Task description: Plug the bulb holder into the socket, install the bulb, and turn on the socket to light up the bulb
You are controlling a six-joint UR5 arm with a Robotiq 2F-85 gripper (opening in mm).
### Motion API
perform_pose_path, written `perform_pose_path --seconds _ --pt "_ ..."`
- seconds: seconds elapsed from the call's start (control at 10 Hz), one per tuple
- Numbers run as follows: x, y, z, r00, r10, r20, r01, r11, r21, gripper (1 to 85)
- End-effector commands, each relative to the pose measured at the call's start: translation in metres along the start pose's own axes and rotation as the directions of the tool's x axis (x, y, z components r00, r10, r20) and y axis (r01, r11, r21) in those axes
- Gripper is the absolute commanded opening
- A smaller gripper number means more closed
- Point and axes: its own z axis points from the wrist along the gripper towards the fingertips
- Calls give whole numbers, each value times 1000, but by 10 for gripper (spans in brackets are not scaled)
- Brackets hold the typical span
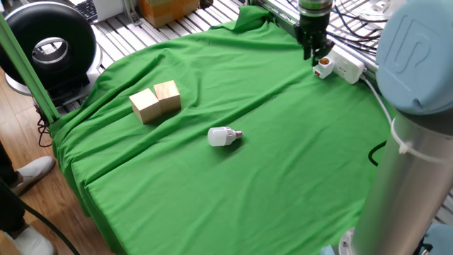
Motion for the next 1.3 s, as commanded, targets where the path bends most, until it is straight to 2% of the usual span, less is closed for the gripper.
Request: perform_pose_path --seconds 0.0,0.1,0.2,0.3,0.4,0.5,0.6,0.7,0.8,0.9,1.0,1.1,1.2 --pt "-42 7 -12 985 136 106 -135 991 -19 347" --pt "-52 8 -15 975 180 129 -178 984 -24 250" --pt "-56 10 -18 966 224 126 -223 975 -21 160" --pt "-64 16 -21 954 262 142 -260 965 -33 143" --pt "-64 16 -21 952 271 144 -270 962 -28 103" --pt "-50 6 -21 962 243 123 -246 969 11 63" --pt "-35 0 -20 973 217 78 -221 974 48 10" --pt "-22 -8 -20 985 171 31 -173 981 89 10" --pt "-22 -7 -20 992 126 27 -128 988 88 10" --pt "-27 -11 -21 990 134 47 -138 985 100 10" --pt "-32 -22 -22 989 126 74 -136 981 139 10" --pt "-36 -19 -22 987 134 87 -144 982 126 10" --pt "-32 -16 -21 988 141 69 -148 982 115 10"
